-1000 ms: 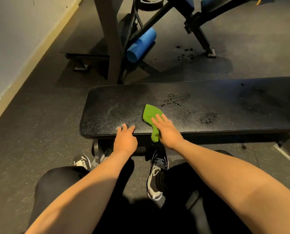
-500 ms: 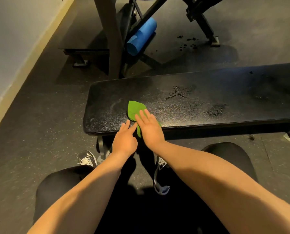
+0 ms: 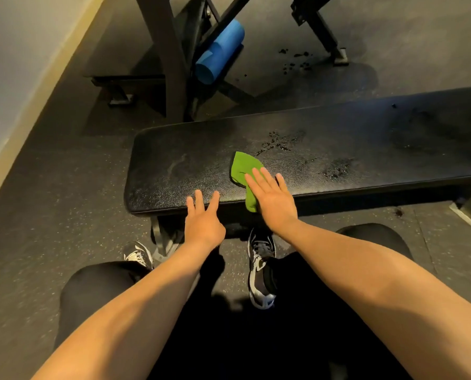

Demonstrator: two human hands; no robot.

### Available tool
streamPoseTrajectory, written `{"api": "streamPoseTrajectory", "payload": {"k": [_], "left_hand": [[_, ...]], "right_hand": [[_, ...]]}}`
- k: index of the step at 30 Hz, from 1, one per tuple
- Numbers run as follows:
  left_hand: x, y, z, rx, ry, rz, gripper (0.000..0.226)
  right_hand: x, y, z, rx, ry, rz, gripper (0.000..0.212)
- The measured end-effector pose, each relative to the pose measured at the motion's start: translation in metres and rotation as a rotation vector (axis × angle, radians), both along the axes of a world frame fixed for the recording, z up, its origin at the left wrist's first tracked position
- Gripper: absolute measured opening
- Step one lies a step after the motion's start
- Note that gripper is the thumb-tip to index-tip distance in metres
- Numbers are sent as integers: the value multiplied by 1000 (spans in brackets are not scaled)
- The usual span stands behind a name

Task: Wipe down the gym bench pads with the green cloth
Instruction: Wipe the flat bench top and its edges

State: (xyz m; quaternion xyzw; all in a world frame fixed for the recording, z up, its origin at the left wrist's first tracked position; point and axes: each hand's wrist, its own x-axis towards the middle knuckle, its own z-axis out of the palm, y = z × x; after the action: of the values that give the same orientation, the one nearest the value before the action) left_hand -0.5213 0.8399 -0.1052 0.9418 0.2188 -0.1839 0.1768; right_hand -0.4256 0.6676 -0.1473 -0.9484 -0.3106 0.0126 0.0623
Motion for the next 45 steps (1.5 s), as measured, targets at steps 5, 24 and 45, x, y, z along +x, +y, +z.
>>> {"api": "streamPoseTrajectory", "payload": {"k": [5, 24, 45], "left_hand": [[5, -18, 0, 80, -2, 14, 82], [55, -3, 19, 47, -123, -26, 46], [71, 18, 4, 11, 49, 16, 89]], "right_hand": [[3, -32, 9, -16, 51, -168, 95], [35, -29, 35, 116, 261, -106, 64], [118, 19, 32, 126, 187, -65, 70]]}}
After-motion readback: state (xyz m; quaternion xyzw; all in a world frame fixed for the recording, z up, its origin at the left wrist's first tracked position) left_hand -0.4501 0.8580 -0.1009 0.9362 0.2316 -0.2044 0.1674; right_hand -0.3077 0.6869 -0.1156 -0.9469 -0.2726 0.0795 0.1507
